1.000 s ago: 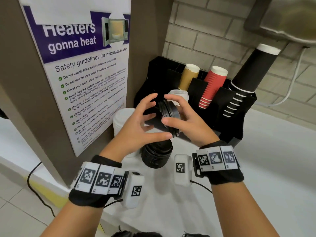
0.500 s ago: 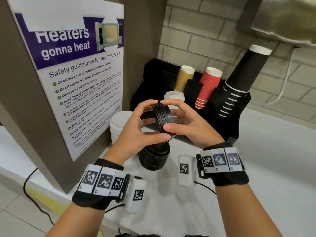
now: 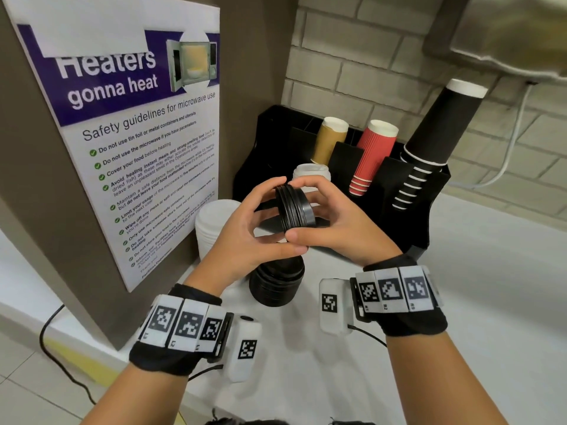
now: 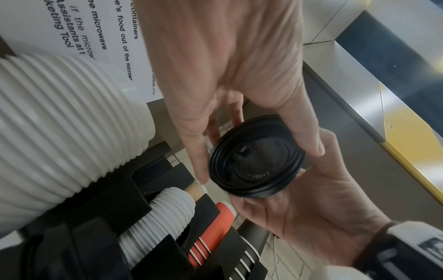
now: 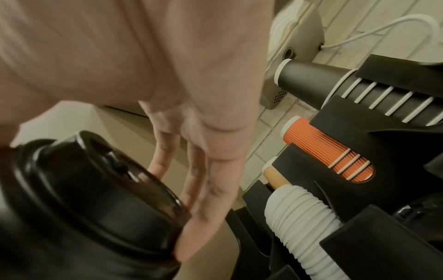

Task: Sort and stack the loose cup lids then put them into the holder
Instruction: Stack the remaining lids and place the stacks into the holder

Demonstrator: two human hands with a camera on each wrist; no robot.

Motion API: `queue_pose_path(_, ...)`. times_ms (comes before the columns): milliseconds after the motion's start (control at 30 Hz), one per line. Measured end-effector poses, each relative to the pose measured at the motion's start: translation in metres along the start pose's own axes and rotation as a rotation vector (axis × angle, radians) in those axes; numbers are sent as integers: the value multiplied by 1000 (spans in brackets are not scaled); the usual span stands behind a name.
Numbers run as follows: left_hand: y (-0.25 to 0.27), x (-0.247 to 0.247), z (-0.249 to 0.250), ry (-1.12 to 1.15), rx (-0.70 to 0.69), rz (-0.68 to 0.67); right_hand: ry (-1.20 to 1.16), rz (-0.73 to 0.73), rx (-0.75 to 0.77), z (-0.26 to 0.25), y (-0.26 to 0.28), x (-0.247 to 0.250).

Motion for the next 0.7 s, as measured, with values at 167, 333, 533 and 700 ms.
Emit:
queue_pose_path(167, -1, 9, 0, -50, 28, 98, 13, 39, 25, 3, -3, 10)
queue_pose_path(333, 0, 36, 17, -181, -25, 310, 87, 387, -4, 24, -17, 81)
queue_pose_path(533, 5, 55, 24, -185, -21, 385, 516, 340, -263, 90, -41, 125)
queue_pose_path(700, 6, 52, 21, -224, 10, 374, 853, 97, -365, 124, -58, 107)
Point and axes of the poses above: each hand's wrist, its own y-axis away from the middle knuckle, its own x-axis out of the back of the hand, z = x × y, the point moved 5 cm from there along -y, towards the middle knuckle, and after that the axes turned 6 degrees about y, right-handed, at the moved point
